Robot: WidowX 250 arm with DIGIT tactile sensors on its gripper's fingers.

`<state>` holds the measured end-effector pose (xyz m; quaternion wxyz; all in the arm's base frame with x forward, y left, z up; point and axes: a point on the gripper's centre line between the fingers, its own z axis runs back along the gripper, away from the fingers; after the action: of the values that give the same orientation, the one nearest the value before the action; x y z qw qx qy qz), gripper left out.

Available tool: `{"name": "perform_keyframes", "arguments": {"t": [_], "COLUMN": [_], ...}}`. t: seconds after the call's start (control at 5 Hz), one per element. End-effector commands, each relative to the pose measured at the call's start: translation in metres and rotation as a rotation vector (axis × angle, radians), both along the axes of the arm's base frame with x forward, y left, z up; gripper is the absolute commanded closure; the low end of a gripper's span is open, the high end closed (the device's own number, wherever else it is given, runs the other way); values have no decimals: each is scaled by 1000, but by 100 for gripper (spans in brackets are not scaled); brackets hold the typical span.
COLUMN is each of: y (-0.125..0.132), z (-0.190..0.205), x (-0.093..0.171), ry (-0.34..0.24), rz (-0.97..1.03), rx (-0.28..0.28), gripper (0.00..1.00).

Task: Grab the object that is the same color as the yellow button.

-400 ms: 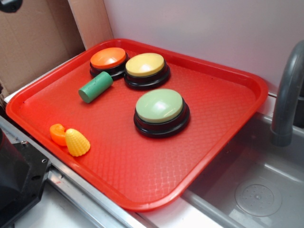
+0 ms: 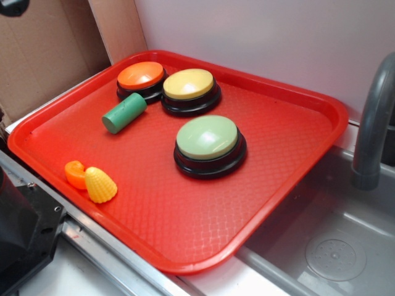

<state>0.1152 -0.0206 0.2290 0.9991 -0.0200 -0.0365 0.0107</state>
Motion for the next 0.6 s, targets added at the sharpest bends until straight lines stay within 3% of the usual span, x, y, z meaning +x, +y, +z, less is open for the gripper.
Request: {"name": "perform_keyframes", "arguments": {"t": [0.0, 0.2, 0.4], "y": [-4, -7, -9], "z": [-62, -106, -138], "x": [18, 27, 24], "ry": [26, 61, 121], "rz": [14, -33, -55], "rx": [46, 56, 113], "gripper": [0, 0, 0]}}
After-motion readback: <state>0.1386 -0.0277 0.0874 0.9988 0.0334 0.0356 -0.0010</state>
